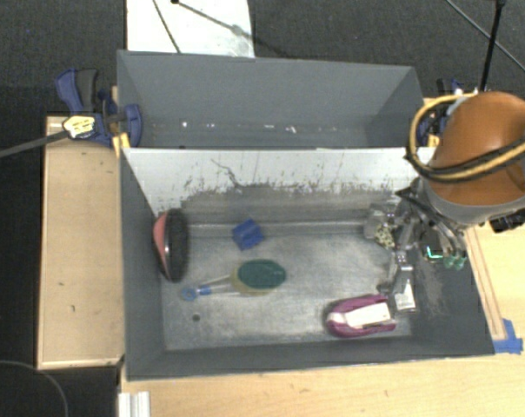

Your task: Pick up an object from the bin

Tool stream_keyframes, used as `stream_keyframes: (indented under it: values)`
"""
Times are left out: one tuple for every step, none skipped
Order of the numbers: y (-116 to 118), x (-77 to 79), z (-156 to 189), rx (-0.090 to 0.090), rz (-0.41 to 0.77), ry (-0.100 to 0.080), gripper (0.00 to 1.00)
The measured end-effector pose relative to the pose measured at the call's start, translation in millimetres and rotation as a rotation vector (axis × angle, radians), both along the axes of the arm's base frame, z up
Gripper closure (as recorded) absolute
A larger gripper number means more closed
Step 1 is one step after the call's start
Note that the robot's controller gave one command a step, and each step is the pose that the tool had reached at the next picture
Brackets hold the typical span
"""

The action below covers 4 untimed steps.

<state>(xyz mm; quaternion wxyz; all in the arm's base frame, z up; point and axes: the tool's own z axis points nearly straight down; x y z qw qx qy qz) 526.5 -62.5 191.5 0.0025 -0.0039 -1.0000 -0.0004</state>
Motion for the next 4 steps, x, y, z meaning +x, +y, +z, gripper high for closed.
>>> stream_keyframes:
  values:
    - [-9.2, -37.8, -116.0, 0.001, 0.097, 0.001, 0.00]
    - [0.3, -44.6, -117.6, -0.004, 0.231, -0.023, 0.00]
    - [0.1, -47.7, -117.5, -0.003, 0.235, -0.012, 1.00]
    - [-13.7, -20.9, 9.4, -0.003, 0.240, -0.017, 1.00]
